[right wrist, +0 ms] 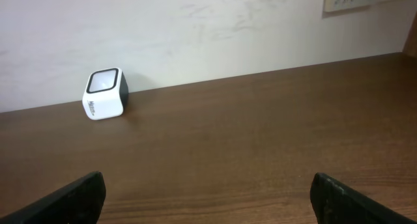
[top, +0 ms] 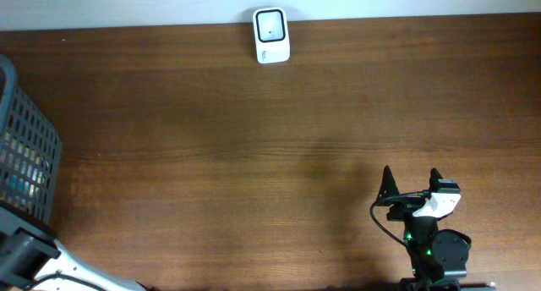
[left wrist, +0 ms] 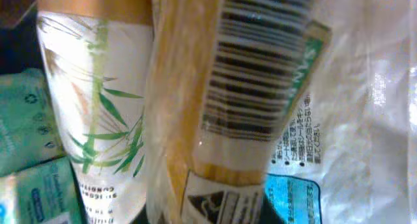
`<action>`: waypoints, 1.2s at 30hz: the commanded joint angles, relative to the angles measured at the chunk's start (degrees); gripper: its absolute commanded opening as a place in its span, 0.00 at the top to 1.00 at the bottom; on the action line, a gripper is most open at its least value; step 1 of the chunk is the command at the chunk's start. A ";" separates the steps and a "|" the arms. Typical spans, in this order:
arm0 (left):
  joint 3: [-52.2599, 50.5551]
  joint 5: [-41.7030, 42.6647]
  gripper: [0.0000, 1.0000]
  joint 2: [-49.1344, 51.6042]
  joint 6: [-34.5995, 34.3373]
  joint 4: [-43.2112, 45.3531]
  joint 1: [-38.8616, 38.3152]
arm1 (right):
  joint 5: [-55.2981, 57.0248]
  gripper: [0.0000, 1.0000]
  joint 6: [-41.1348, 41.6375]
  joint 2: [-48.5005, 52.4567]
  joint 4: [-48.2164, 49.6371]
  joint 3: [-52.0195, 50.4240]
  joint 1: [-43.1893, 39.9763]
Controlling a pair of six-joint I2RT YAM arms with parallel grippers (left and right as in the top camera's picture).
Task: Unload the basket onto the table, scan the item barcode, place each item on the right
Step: 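Reach the left gripper into the grey basket toward the orange-capped package, then lift the orange-capped snack package out and lay it mid-table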
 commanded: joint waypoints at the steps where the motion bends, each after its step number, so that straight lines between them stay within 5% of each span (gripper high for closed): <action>1: 0.96 2.54 1.00 1.11 -1.75 -2.99 0.35 | 0.09 0.01 0.24 -0.44 -0.20 -0.48 -0.48; 15: 36.92 10.25 1.00 -10.25 -1.68 -15.32 0.28 | 0.09 0.01 0.24 -0.44 -0.20 -0.48 -0.48; 21: 42.84 22.80 1.00 -21.70 -0.17 -15.30 -1.66 | 0.09 0.01 0.24 -0.44 -0.20 -0.48 -0.48; 28: 42.75 33.22 1.00 -29.14 -1.16 -21.88 -21.94 | 0.09 0.01 0.24 -0.44 -0.20 -0.48 -0.48; 33: 37.27 23.23 1.00 -24.39 -13.44 -31.26 -39.34 | 0.09 0.01 0.24 -0.44 -0.20 -0.48 -0.48; 36: 26.34 13.68 1.00 -22.03 -19.45 -29.40 -49.07 | 0.09 0.01 0.24 -0.44 -0.20 -0.48 -0.48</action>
